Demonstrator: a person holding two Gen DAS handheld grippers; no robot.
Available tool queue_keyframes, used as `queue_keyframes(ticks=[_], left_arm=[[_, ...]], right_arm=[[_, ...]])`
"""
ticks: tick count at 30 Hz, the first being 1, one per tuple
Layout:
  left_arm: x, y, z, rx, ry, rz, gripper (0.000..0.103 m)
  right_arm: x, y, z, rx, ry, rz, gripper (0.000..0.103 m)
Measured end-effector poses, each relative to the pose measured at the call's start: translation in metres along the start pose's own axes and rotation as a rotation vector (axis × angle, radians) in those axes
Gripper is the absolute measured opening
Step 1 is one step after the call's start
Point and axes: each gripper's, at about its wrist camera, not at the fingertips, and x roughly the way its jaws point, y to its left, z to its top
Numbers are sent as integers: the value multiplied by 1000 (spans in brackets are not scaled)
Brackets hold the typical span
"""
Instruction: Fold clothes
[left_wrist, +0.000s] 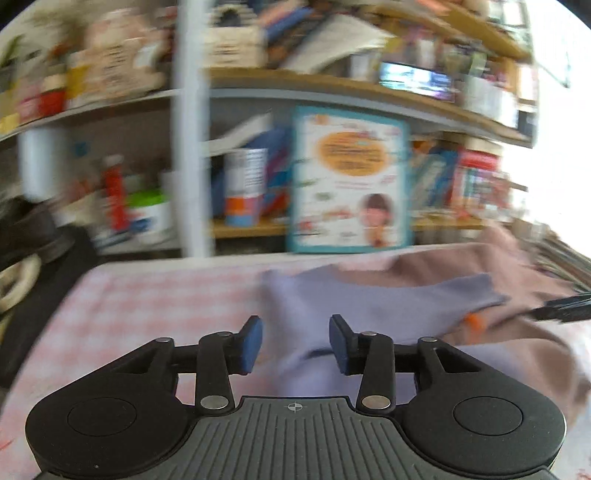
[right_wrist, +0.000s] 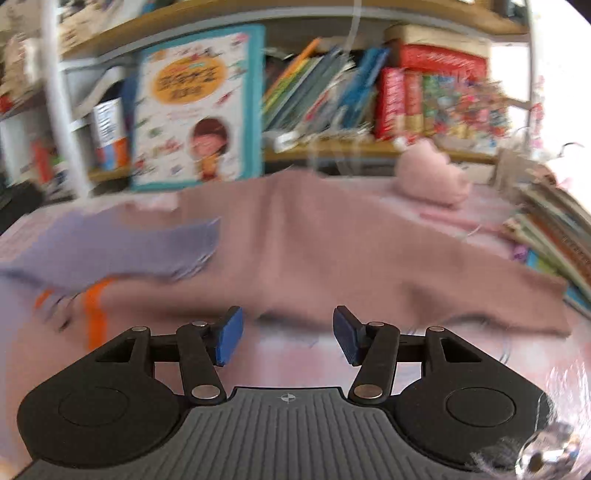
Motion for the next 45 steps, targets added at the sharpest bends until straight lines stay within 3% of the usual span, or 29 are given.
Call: queue_keyframes(ticks=[6,7,9,10,12,15,20,24,28,39,43,45], left_arm=[[50,-82,19,213,-13,-203,47],[58,-94,20,227,-2,-232,48],[74,-117,22,255,19,-291,48],[81,-127,22,275,27,-303,48],[90,-148,20,323,36,-320,48],[99,-175,15,403,42,-339,48],[119,-215,1,535,81,-355,48],[135,-235,-11,619,101,-315,48],[148,-240,-15,639,145,-301,47],[147,-268,-22,860,104,-263,39],[155,-266,-24,850,91,-244,4],[153,-257,-16,790,64,-239,4]], right_arm=[[-16,14,-22,-9,77,77,50],[-18,17,-26,-14,82,87,46],[-24,23,-31,-26,86,113,30],[-28,27,-34,-31,90,140,17],[-37,36,-39,-59,87,180,13],[-48,43,-47,-92,64,143,12],[-59,50,-58,-83,61,137,12],[-67,60,-63,-139,62,123,12],[-72,64,-67,-162,71,133,12],[-69,57,-67,-94,62,135,13],[-70,55,-68,-79,56,119,13],[-71,53,-69,-66,50,110,13]])
